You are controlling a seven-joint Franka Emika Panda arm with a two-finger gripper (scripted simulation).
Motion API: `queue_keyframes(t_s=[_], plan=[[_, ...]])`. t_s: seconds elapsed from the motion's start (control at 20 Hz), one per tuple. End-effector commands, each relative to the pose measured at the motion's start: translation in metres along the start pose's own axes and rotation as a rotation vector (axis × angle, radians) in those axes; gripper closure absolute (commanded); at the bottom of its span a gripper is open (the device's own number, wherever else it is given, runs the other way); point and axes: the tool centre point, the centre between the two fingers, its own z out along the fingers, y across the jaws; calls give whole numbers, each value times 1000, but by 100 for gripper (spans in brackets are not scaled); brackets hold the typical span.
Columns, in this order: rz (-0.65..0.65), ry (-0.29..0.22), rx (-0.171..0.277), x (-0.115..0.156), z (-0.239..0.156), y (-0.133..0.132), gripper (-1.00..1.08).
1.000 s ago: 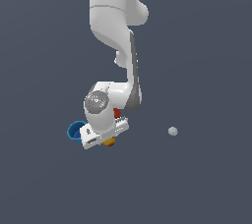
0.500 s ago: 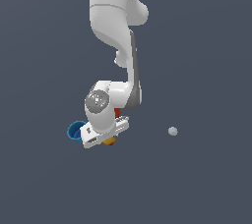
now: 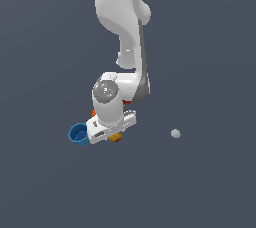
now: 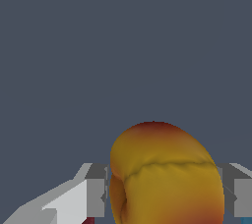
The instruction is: Pick up a designated object from a clutter of objects.
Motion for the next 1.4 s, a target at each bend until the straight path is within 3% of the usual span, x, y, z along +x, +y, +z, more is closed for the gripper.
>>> queue_keyframes(t_s=[0.0, 1.35], plan=[[-1, 2, -1, -2, -14, -12, 108], [-1, 0, -5, -40, -230, -202, 108]])
